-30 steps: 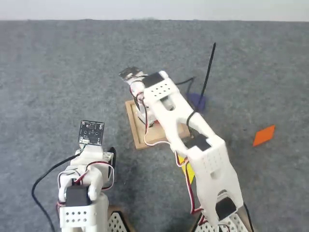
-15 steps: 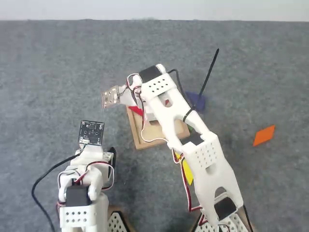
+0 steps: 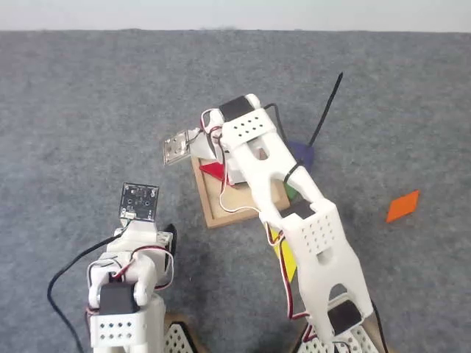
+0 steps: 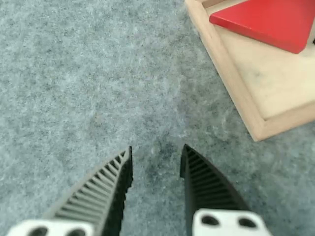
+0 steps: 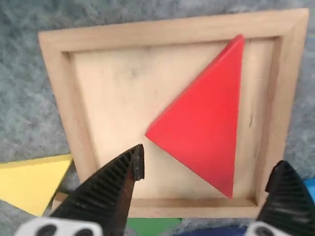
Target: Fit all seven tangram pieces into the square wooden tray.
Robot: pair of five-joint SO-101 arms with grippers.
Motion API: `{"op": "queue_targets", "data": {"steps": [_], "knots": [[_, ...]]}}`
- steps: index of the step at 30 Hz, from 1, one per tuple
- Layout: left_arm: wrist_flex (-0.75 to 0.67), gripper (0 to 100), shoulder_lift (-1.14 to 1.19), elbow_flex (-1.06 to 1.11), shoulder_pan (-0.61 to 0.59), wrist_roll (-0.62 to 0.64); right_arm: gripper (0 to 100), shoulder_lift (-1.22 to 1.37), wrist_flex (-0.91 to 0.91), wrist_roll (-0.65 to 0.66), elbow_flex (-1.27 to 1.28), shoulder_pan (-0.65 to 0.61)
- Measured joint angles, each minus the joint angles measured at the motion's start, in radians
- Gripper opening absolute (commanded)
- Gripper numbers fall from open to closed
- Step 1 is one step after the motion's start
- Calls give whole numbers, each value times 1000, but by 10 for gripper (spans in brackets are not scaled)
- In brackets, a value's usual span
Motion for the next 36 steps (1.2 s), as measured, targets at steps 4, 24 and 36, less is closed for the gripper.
{"op": "queue_targets", "data": {"steps": [4,24,36], "knots": [[0,153,0,0,0,0,380,-2,-9,-72,-38,9],[0,153,0,0,0,0,380,186,-34,-190,-278,81],[0,153,0,0,0,0,379,143,86,-674,-563,189]]}}
